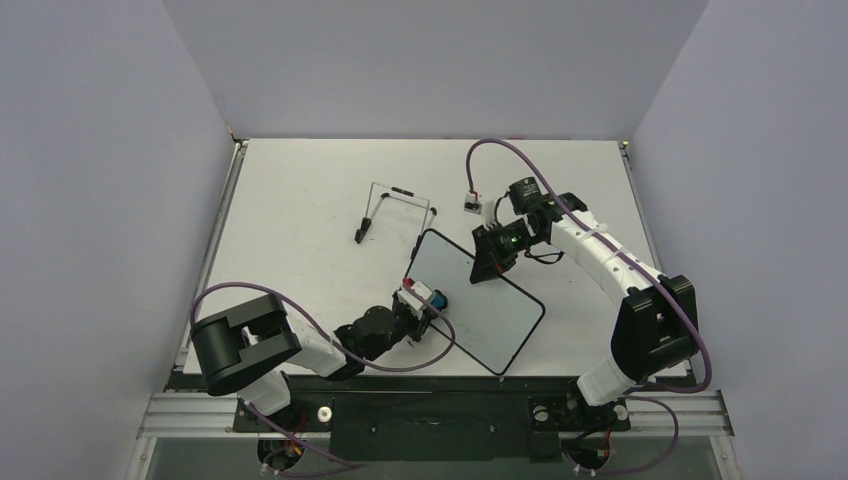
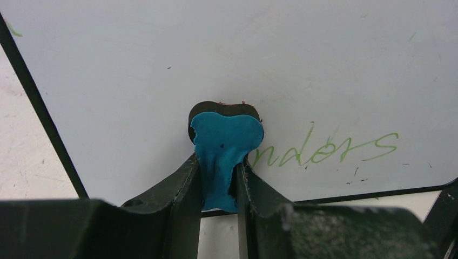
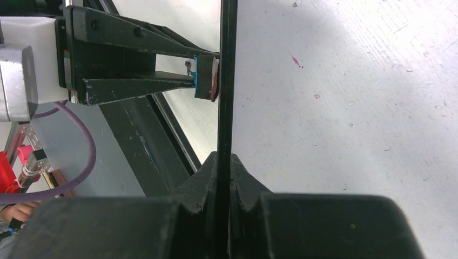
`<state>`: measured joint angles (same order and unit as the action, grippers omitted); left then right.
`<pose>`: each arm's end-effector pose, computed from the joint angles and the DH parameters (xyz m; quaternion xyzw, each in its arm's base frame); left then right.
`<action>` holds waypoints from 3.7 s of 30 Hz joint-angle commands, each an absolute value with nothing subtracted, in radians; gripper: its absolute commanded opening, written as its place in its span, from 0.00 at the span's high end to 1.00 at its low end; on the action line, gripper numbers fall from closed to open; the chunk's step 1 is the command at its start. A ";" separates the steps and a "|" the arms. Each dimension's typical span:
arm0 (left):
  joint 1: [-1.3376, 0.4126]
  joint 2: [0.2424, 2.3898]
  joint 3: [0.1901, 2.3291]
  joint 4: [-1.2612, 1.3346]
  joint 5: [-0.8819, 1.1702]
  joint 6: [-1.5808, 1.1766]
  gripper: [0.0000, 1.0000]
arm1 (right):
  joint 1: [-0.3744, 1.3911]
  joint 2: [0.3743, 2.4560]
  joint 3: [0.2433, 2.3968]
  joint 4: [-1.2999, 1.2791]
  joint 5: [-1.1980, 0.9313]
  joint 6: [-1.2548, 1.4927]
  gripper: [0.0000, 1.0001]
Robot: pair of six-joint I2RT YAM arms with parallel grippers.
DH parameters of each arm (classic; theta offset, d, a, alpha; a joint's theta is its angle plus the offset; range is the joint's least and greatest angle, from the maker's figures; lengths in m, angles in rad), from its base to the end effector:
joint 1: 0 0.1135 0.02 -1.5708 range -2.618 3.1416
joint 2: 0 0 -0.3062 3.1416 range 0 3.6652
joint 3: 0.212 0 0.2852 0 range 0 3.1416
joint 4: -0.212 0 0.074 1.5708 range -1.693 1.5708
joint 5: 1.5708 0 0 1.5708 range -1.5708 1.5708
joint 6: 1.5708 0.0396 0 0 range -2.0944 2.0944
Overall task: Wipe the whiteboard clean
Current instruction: Erase the whiteboard at the whiteboard stand.
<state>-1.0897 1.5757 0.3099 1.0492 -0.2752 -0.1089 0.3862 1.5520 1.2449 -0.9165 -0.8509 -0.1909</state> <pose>0.1354 -0.2361 0.1477 0.2878 0.7215 -0.2618 0.5728 0.2965 0.1527 0.2984 -0.3236 0.8398 0.4199 0.1169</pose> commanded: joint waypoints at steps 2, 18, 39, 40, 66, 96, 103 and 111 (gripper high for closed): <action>-1.085 1.554 0.286 1.032 -0.221 -0.150 1.00 | 0.399 1.506 1.258 -0.901 -0.954 -0.200 1.00; -1.125 1.514 0.403 0.768 -0.530 -0.237 1.00 | 0.399 1.506 1.258 -0.901 -0.963 -0.202 1.00; -1.151 1.538 0.319 1.011 -0.411 -0.158 1.00 | 0.399 1.499 1.259 -0.902 -0.953 -0.204 1.00; -1.121 1.540 0.303 1.020 -0.411 -0.170 1.00 | 0.399 1.499 1.259 -0.902 -0.953 -0.204 1.00; -1.074 1.486 0.354 0.867 -0.504 -0.331 1.00 | 0.391 1.485 1.256 -0.902 -0.952 -0.206 1.00; -1.219 1.599 0.458 0.925 -0.354 -0.106 1.00 | 0.391 1.489 1.257 -0.902 -0.961 -0.202 1.00; -1.121 1.567 0.349 1.064 -0.459 -0.294 1.00 | 0.387 1.481 1.253 -0.901 -0.965 -0.205 1.00; -1.088 1.567 0.308 1.135 -0.320 -0.250 1.00 | 0.384 1.487 1.256 -0.901 -0.977 -0.200 1.00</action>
<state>-1.0771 1.5578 0.3061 1.0054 -0.4004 -0.2771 0.3794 1.5414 1.2449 -0.9138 -0.8570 -0.2005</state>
